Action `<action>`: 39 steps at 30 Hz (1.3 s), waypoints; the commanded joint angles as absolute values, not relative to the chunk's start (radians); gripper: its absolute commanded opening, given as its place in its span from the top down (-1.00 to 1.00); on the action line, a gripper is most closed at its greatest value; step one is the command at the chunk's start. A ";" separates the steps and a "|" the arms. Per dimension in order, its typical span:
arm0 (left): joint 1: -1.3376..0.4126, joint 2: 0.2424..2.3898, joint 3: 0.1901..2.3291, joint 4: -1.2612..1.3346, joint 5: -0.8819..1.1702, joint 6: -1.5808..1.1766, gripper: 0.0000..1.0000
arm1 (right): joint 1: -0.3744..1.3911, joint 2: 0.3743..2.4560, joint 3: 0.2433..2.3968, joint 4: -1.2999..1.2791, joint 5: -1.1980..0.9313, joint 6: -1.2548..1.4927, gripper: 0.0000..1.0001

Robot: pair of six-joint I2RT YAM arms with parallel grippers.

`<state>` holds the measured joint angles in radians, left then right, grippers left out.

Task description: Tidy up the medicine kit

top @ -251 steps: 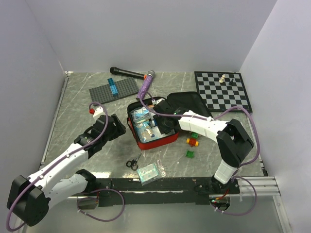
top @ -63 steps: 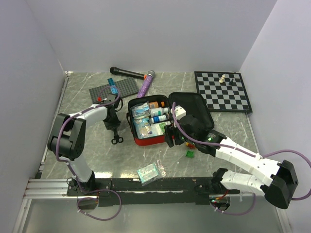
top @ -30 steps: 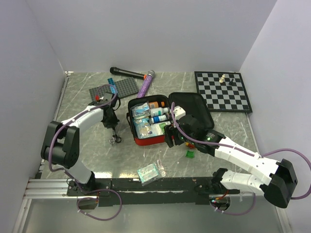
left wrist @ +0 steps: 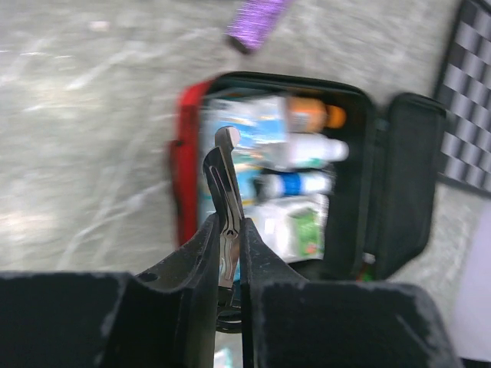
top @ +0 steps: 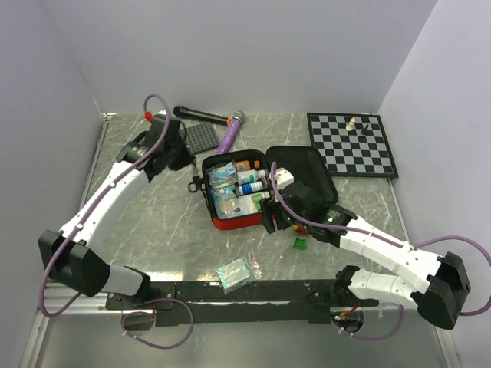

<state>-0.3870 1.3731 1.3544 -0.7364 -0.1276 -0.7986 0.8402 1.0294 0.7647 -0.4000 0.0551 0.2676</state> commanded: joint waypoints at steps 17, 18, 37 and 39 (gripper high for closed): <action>-0.564 1.851 1.580 -0.595 -0.045 -0.815 0.94 | 0.845 0.925 0.790 -0.482 0.132 0.273 -0.47; -0.566 1.864 1.585 -0.597 -0.043 -0.815 0.92 | 0.847 0.923 0.790 -0.482 0.132 0.273 -0.47; -0.571 1.758 1.572 -0.626 -0.104 -0.798 -0.36 | 0.845 0.937 0.811 -0.486 0.132 0.282 -0.49; -0.569 1.714 1.548 -0.632 -0.120 -0.802 -0.47 | 0.845 0.934 0.815 -0.489 0.137 0.293 -0.51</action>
